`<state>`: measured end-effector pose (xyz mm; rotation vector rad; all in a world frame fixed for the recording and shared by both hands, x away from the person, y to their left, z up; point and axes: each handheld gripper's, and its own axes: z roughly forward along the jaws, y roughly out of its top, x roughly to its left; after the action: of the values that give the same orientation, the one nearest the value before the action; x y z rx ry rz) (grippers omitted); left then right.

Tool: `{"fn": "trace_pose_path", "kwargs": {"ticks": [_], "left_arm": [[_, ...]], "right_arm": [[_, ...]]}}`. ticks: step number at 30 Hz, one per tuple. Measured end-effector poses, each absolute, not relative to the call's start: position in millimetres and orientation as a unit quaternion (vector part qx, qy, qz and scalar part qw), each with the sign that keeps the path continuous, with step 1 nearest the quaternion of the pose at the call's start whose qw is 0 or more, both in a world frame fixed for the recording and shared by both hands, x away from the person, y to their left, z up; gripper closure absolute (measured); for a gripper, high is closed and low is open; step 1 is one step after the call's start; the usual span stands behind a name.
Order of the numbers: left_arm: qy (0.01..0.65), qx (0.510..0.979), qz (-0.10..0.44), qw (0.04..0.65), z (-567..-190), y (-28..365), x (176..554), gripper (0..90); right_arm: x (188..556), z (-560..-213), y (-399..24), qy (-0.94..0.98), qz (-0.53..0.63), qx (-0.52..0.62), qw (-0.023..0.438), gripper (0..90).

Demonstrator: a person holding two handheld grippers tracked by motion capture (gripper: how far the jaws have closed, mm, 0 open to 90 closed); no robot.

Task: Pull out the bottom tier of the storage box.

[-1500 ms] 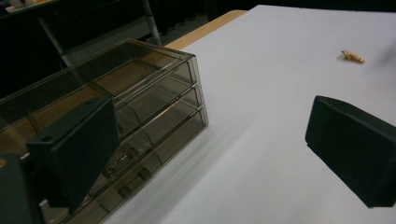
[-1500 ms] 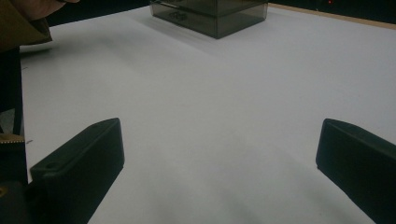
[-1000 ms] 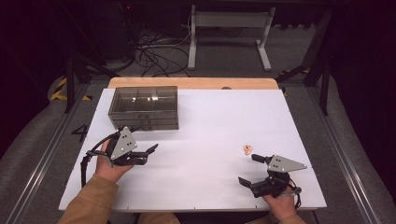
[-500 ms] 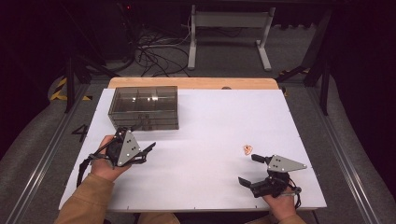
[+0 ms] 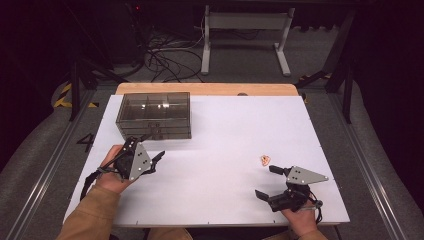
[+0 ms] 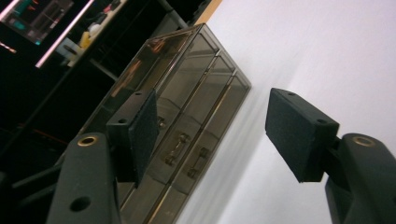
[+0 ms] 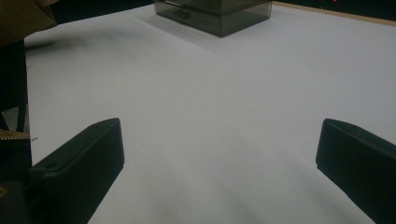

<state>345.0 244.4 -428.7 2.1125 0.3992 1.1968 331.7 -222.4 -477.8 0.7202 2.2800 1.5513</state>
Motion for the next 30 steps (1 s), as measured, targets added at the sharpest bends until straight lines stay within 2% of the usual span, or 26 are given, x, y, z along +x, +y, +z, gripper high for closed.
{"fn": "trace_pose_path", "kwargs": {"ticks": [8,22,30], "left_arm": [[0.126,0.800,0.516,0.278,-441.5,238.8,343.6,42.9],[0.110,0.791,0.562,0.215,-460.7,238.8,349.1,40.4],[0.104,0.787,0.576,0.193,-467.3,239.4,351.4,42.2]], "right_arm": [[331.5,-477.8,-222.3,0.792,0.539,0.249,0.145,1.6],[331.2,-477.9,-221.9,0.794,0.537,0.247,0.145,1.6],[331.2,-477.9,-221.8,0.794,0.537,0.246,0.144,1.6]]}}
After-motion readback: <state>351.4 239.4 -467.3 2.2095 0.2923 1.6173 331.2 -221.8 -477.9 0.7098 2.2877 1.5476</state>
